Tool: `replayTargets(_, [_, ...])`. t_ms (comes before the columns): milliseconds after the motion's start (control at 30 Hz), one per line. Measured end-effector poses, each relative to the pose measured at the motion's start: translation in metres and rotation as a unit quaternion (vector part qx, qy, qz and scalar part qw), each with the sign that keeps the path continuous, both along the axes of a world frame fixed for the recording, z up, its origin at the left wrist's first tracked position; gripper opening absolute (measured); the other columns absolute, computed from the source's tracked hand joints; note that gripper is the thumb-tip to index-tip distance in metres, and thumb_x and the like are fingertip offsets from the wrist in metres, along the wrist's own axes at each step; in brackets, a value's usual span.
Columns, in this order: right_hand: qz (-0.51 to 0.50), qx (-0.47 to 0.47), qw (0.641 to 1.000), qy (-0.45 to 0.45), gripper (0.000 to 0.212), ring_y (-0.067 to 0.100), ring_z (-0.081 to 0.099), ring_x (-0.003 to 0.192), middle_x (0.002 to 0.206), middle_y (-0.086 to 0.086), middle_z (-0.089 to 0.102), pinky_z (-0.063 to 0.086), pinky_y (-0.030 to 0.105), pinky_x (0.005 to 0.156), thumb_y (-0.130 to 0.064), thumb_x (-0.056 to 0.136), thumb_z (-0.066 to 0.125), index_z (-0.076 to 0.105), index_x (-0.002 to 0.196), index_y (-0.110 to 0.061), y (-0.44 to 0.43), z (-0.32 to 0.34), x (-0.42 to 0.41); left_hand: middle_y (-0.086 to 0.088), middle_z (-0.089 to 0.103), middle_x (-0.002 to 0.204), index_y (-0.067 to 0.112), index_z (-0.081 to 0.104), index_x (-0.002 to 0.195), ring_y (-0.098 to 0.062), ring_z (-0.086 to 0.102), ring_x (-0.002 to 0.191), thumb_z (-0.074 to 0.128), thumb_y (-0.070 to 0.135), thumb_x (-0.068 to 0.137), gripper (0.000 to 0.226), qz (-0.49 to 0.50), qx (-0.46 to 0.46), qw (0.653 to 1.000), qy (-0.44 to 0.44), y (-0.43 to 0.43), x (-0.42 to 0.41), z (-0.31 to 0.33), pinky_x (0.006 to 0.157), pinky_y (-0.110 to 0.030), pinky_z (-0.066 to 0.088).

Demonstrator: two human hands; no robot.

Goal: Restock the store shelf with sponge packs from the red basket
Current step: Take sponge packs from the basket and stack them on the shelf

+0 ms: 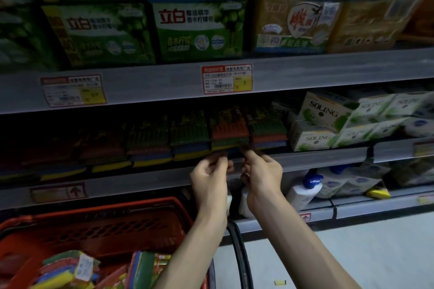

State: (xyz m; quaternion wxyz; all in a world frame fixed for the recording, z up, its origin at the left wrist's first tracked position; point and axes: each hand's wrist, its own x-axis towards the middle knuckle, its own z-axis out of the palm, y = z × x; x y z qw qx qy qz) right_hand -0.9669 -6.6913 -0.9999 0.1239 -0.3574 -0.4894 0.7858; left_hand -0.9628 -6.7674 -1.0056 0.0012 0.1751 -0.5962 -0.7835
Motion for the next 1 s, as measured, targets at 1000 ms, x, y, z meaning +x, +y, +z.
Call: replayTargets(1000, [-0.091,-0.065,0.994,-0.006,0.01,0.013,0.029,0.045,0.058,-0.001,0.036,0.024,0.022,0.04,-0.014,0.091,0.07,0.064,0.097,-0.008,0.021,0.006,0.011,0.008,0.073,0.063,0.009,0.071,0.086,-0.003,0.07,0.066,0.069,0.013,0.096,0.012,-0.017,0.012,0.999,-0.031,0.009,0.0,-0.006,0.067,-0.021,0.052])
